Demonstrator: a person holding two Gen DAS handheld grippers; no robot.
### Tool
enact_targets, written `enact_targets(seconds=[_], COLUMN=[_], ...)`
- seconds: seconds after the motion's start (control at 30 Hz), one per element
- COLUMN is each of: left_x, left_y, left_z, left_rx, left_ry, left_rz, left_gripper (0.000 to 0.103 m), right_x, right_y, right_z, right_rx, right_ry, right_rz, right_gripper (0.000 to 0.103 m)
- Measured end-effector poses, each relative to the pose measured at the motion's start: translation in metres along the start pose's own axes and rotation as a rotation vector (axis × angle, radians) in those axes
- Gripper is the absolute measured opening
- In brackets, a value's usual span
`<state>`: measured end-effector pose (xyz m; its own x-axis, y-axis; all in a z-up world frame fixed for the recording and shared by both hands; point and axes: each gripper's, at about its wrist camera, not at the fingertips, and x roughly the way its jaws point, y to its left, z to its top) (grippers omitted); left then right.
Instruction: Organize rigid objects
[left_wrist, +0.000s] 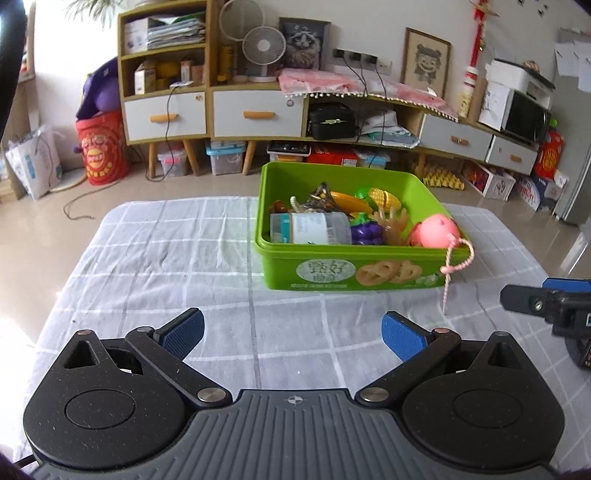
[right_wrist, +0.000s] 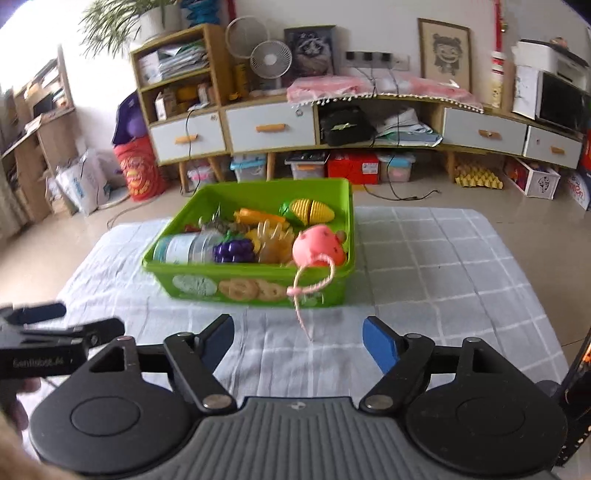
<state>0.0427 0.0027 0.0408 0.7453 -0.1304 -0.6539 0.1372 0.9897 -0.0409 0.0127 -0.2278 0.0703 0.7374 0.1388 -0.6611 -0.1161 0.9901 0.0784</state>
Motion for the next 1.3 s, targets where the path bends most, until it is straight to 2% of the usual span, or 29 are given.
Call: enact_targets(seconds=[0.13, 0.3, 0.67, 1.3], left_x=[0.001, -0.004, -0.016, -0.011], left_y=[-0.007, -0.008, -0.015, -0.012], left_z=[-0.011, -0.018, -0.02, -0.021], left_rx=[-0.023, -0.064, -0.075, -0.081], left_ry=[0.033, 0.072, 0.096, 0.124], left_rz=[0.021, 0.049, 0.132, 0.163], left_gripper=[0.101, 0.101, 0.101, 0.101], right_x=[-0.001, -0.007, -0.016, -0.012], right_y=[-0.002, -0.004, -0.003, -0.002], right_z=[-0.012, -0.019, -0.018, -0.021], right_rx=[-0.013, -0.044, -0.034, -0.026], right_ry=[0.037, 0.032, 0.006, 0.025], right_rz=[0.0, -0.018, -0.034, -0.039], right_gripper=[0.066, 0.066, 0.067, 0.067])
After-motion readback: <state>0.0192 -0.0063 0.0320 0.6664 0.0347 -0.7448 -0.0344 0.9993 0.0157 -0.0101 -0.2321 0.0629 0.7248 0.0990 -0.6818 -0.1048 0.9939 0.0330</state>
